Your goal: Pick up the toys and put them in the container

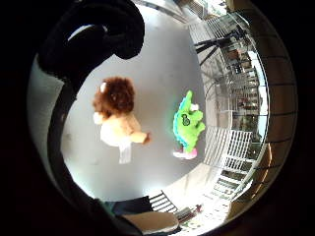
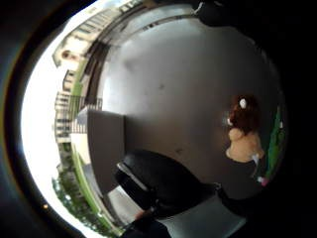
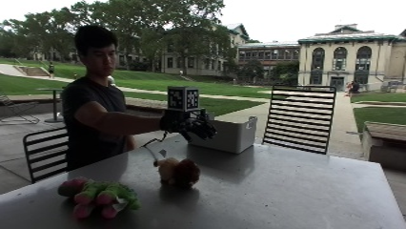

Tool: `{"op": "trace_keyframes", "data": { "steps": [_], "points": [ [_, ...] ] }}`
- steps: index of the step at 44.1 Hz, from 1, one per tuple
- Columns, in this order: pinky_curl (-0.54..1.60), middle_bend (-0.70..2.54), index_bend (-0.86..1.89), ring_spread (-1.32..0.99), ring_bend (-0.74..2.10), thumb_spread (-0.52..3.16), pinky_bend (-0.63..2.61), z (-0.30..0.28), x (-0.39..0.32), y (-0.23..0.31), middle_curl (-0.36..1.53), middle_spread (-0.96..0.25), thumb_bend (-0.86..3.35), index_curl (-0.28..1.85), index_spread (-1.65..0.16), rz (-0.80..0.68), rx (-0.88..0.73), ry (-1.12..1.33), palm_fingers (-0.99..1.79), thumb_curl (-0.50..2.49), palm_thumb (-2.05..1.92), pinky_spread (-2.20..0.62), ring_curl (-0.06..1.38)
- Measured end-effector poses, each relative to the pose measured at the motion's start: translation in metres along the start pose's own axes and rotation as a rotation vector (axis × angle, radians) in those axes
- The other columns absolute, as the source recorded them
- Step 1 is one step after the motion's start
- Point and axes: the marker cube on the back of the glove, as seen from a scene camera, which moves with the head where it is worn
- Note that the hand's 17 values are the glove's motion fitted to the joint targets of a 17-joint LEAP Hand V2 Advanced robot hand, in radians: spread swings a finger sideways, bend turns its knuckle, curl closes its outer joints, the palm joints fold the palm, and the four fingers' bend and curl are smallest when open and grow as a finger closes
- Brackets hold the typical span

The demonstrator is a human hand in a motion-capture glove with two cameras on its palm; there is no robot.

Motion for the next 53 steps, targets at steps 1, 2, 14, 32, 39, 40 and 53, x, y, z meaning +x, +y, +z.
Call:
{"op": "trace_keyframes", "data": {
  "steps": [1, 2, 14, 32, 39, 40, 53],
  "points": [
    [0.3, 0.32, 0.19, -0.17, 0.5, 0.93, 1.04, 0.004, 0.004, -0.002, 0.46, -0.06, -0.09, 0.44, -0.32, -0.027, -0.004, 0.0, 0.01, 0.18, -0.12, 0.03, 0.23],
    [0.3, 0.32, 0.18, -0.17, 0.49, 0.93, 1.04, 0.009, 0.008, -0.004, 0.46, -0.06, -0.09, 0.44, -0.33, -0.035, -0.009, 0.001, 0.01, 0.18, -0.12, 0.03, 0.23],
    [0.29, 0.27, 0.2, -0.16, 0.48, 0.94, 0.99, 0.054, 0.023, -0.019, 0.44, -0.08, -0.09, 0.45, -0.35, -0.005, -0.07, 0.001, 0.05, 0.18, -0.12, 0.02, 0.23],
    [0.22, 0.31, 0.35, -0.26, 0.71, 1.09, 0.79, 0.127, 0.056, -0.018, 0.45, -0.14, 0.01, 0.49, -0.36, 0.088, -0.158, 0.012, 0.65, 0.21, 0.04, -0.07, 0.27],
    [0.26, 0.31, 0.44, -0.35, 0.8, 1.19, 0.89, 0.137, 0.07, -0.01, 0.46, -0.19, 0.05, 0.55, -0.28, 0.114, -0.121, 0.019, 1.08, 0.24, 0.15, -0.3, 0.3],
    [0.27, 0.32, 0.46, -0.36, 0.81, 1.21, 0.89, 0.138, 0.07, -0.009, 0.47, -0.19, 0.06, 0.57, -0.27, 0.114, -0.115, 0.025, 1.11, 0.25, 0.17, -0.33, 0.32],
    [0.29, 0.72, 0.83, -0.39, 0.96, 1.29, 0.71, 0.135, 0.073, -0.005, 0.63, -0.24, 0.18, 0.74, -0.12, 0.126, 0.006, 0.117, 1.47, 0.31, 0.44, -0.48, 0.41]
  ]
}}
